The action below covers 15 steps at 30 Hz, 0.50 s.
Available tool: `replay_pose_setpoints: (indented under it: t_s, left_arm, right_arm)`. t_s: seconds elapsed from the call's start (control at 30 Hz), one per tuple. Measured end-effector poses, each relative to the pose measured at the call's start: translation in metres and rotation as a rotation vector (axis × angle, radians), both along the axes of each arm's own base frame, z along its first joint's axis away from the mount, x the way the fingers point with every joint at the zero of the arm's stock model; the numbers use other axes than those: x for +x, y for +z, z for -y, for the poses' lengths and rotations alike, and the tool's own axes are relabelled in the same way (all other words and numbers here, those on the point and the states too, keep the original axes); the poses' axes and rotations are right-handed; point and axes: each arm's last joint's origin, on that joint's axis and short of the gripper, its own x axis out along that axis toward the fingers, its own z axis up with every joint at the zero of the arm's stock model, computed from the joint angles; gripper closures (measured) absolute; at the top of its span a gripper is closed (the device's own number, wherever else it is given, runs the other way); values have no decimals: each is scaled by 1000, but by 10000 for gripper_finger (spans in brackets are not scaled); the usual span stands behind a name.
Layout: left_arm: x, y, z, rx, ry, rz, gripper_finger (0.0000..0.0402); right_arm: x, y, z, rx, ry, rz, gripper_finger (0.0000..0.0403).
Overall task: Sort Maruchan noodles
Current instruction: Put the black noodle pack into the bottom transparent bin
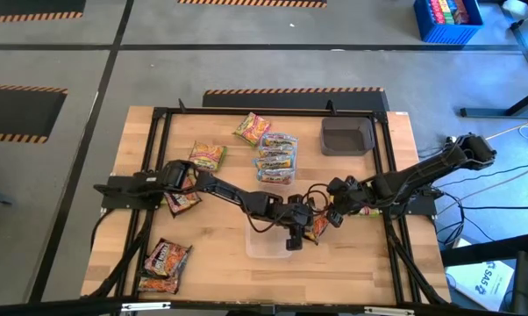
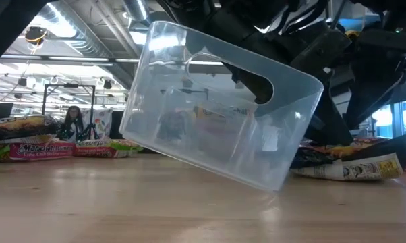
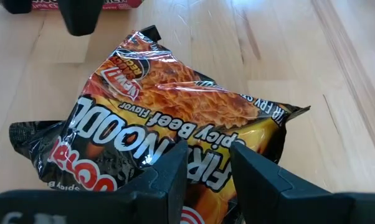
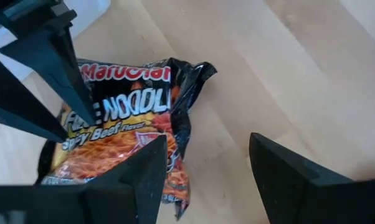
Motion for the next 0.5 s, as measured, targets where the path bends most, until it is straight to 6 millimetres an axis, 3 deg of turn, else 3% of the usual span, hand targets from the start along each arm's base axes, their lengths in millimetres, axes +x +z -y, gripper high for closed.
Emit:
replay_pose_setpoints:
  t_s: [0.23,0.5]
  left_arm:
    - [-2,4,2,12,-12,-3,285]
    - [-12,32,15,42,-26,29,285]
  right_arm:
    - [1,0,-1,21,-17,9,198]
    - [2,1,-3,86,-1,7,198]
